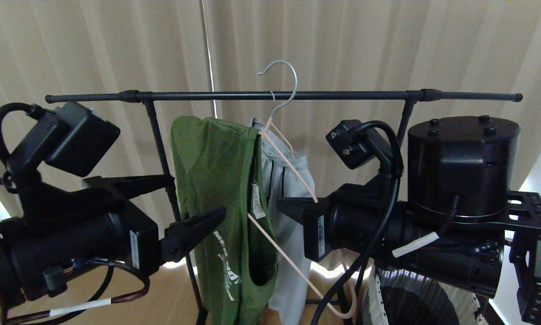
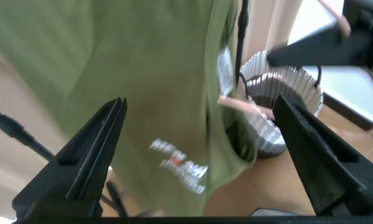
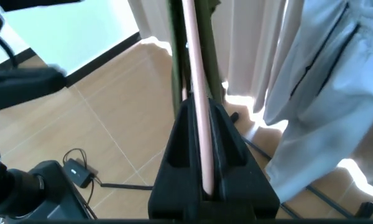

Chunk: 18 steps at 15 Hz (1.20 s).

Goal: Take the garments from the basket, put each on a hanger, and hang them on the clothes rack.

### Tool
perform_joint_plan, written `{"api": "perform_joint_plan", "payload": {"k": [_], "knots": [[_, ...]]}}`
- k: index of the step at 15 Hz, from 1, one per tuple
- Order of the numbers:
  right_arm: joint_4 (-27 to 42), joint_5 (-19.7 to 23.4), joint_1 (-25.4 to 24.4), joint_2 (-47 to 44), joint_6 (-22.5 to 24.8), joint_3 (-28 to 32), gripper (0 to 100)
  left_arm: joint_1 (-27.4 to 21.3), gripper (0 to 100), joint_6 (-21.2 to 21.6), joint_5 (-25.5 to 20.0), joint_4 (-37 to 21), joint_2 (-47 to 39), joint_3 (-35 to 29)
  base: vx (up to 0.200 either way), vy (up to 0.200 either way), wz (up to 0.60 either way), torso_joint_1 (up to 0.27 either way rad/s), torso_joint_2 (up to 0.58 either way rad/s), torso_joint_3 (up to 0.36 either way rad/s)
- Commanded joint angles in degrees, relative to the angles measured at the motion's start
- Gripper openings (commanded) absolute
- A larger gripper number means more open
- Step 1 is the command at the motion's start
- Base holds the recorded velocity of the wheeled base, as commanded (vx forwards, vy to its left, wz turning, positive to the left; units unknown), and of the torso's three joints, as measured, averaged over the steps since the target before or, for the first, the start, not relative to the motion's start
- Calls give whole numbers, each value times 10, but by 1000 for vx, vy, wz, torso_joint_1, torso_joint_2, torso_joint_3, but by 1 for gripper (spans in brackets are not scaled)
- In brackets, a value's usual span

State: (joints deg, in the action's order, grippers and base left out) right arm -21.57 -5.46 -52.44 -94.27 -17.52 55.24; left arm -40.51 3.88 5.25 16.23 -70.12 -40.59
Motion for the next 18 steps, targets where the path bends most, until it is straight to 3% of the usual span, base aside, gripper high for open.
{"api": "perform_joint_plan", "payload": {"k": [1, 6, 8, 10, 13, 16, 18], "knots": [[4, -1, 12, 24, 5, -20, 0, 2, 100, 14, 0, 0, 45, 31, 0, 0, 0, 0, 0, 0], [9, 0, 63, 69, 73, -87, 0, 10, 100, 21, -1, 4, 89, 48, 0, 0, 0, 0, 0, 0], [9, 0, 67, 73, 78, -93, 0, 10, 100, 23, -1, 10, 89, 48, 0, 0, 0, 0, 0, 0], [9, 2, 72, 104, 119, -123, 0, 10, 100, 57, -3, 46, 59, 36, 0, 0, 0, 0, 0, 0], [9, 6, 72, 124, 127, -138, 0, 21, 100, 90, -12, 50, 16, 12, 0, 0, 0, 0, 0, 0], [9, 8, 70, 131, 130, -147, 0, 102, 100, 150, -178, 50, -9, -24, 0, 0, 0, 0, 0, 0], [8, 12, 65, 132, 134, -149, 0, 149, 100, 199, -258, 50, -25, -38, 0, 0, 0, 0, 0, 0]]}}
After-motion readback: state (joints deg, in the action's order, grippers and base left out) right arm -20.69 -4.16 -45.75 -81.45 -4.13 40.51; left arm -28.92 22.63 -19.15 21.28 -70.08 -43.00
